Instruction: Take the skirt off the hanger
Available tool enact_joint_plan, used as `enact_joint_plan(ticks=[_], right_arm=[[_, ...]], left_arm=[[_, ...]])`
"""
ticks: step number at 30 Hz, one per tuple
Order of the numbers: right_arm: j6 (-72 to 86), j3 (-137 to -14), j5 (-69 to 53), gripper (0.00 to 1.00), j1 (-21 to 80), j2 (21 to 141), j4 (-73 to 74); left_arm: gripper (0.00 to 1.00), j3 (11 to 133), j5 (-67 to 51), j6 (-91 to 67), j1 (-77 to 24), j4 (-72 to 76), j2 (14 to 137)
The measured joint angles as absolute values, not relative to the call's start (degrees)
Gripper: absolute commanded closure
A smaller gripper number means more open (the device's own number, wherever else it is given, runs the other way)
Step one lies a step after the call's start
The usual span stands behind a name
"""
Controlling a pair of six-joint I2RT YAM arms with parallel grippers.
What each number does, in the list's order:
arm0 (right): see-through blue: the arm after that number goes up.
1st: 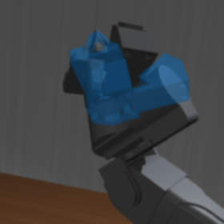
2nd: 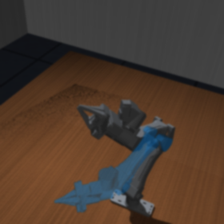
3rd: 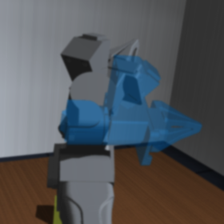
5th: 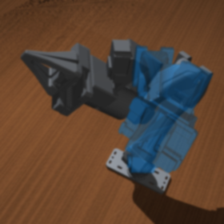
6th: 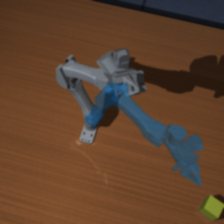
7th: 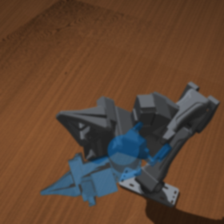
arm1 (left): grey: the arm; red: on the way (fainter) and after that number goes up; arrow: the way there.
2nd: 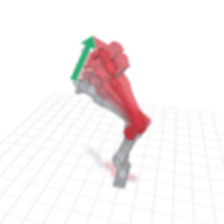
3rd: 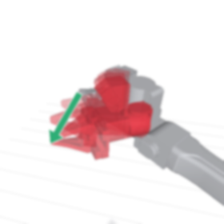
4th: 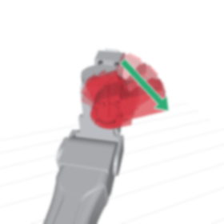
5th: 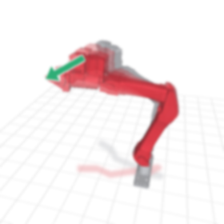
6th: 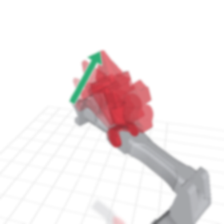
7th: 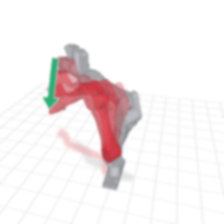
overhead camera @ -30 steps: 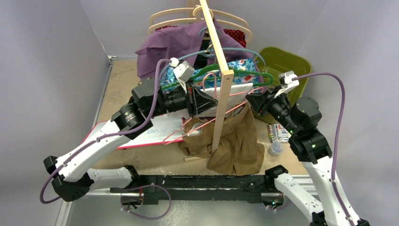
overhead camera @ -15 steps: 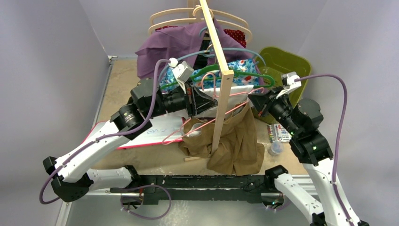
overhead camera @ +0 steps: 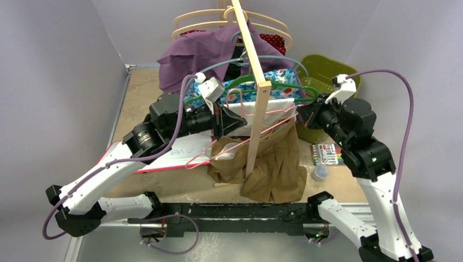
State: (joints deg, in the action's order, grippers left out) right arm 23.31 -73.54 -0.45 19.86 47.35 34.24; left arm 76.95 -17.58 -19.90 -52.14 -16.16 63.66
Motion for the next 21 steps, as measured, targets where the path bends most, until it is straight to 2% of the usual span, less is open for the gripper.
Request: enact_joint_plan(ticks=[5,13,21], right_arm=[[24.6,-77.5,5.5,1.00,19.8,50.3,39.8],[24.7,-76.7,10.7,1.00,19.8,50.2,43.4],[20.5,-71.8,0.2,1.00,19.8,47.5,38.2]], left_arm=[[1.00,76.3,-16.8,-18.4,-52.1,-17.3,61.6],[1.00,73.1,-13.2,-18.4,-52.1,-15.8,57.8],[1.00,72.2,-14.4,-20.1,-52.1,-9.5,59.0]])
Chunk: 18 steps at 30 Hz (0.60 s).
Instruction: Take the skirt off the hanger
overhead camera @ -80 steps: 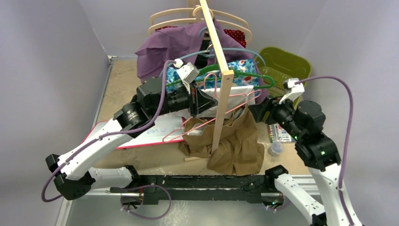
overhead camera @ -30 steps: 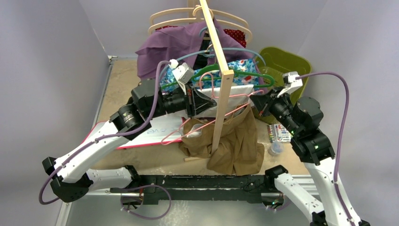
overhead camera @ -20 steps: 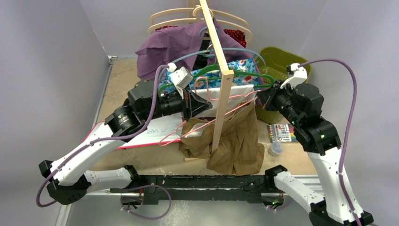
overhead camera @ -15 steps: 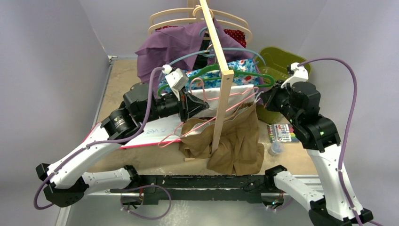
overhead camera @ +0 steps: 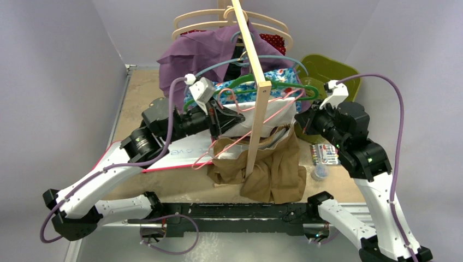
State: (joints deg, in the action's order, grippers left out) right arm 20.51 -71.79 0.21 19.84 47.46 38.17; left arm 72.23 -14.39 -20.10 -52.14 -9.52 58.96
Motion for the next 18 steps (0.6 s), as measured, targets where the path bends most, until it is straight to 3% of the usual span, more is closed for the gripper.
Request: enact_joint_plan(ticks=[7,18], right_arm=[[18.5,-70.7,-2.8,1.00,19.8,44.6,37.5],[16.8,-72.7,-2.7,0.74,19.8,43.2,41.5]], left_arm=[[1.00,74.1,-17.3,-20.3,-52.1,-7.9,64.9],[1.00,76.8,-17.8,-17.7,-52.1,-9.2,65.8]])
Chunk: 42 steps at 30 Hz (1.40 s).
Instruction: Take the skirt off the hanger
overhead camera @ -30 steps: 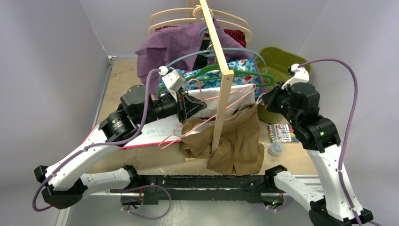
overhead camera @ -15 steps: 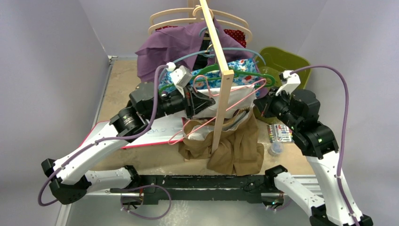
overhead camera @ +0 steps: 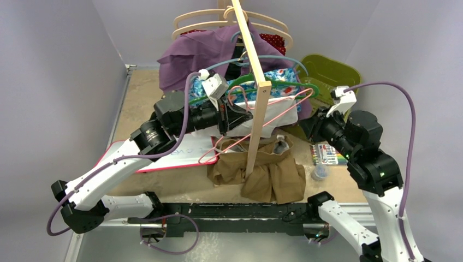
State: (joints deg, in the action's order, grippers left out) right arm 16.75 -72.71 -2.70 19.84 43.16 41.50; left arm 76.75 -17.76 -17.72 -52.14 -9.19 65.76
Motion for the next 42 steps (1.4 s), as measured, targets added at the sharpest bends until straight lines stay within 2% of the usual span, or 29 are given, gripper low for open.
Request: enact_joint_plan(ticks=[5,16,23,29,42], right_arm=[[15.3,-77.0,-3.4,0.60,19.8,44.6,41.8],[1.2,-83.9,-22.7,0.53,19.8,51.1,33.0],[-11.5,-83.8,-37.7,0.55,19.8,55.7,30.8],[-18.5,-78.8,-48.0,0.58,19.8,54.8,27.5],[-24.3,-77.7,-56.7,0.64,19.9,58.0,21.6]], left_arm=[[1.00,76.8,-17.7,-17.3,-52.1,-10.2,65.8],[1.00,78.0,-19.4,-16.9,-52.1,-12.4,66.8],[1.00,78.6,-21.9,-16.9,-52.1,-13.4,67.5],[1.00,79.0,-23.7,-16.9,-52.1,-15.2,67.9],[1.00,81.0,-25.4,-17.0,-52.1,-15.5,69.9]])
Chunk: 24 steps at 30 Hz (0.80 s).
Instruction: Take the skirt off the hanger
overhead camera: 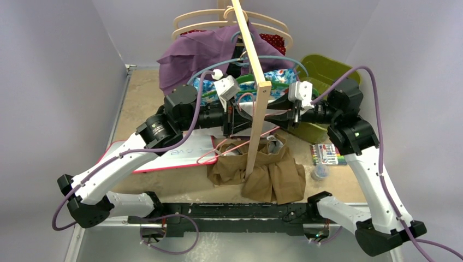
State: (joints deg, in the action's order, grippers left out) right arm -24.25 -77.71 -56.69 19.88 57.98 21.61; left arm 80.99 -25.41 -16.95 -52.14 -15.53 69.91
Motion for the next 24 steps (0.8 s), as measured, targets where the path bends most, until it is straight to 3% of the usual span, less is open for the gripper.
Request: enact_joint_plan(ticks=[8,12,16,20,24], right_arm=[[-23.9,-76.1,-59.6,0.65,20.2,59.2,18.2],[-23.0,-74.4,-60.0,0.88,20.3,58.9,16.0],[-22.6,-74.2,-61.3,0.98,20.4,58.8,16.2],[-19.6,-72.2,-59.6,1.00,20.5,57.0,13.4],[-16.5,-68.1,-55.3,1.00,20.5,52.5,10.0]], left_arm=[[1.00,81.6,-25.4,-17.5,-52.1,-15.5,70.5],[1.00,81.6,-25.3,-17.9,-52.1,-15.5,70.6],[1.00,81.6,-24.2,-18.3,-51.4,-15.1,70.7],[0.52,81.9,-21.5,-18.6,-51.5,-15.3,70.7],[0.42,81.8,-17.0,-20.4,-51.8,-16.1,69.0]])
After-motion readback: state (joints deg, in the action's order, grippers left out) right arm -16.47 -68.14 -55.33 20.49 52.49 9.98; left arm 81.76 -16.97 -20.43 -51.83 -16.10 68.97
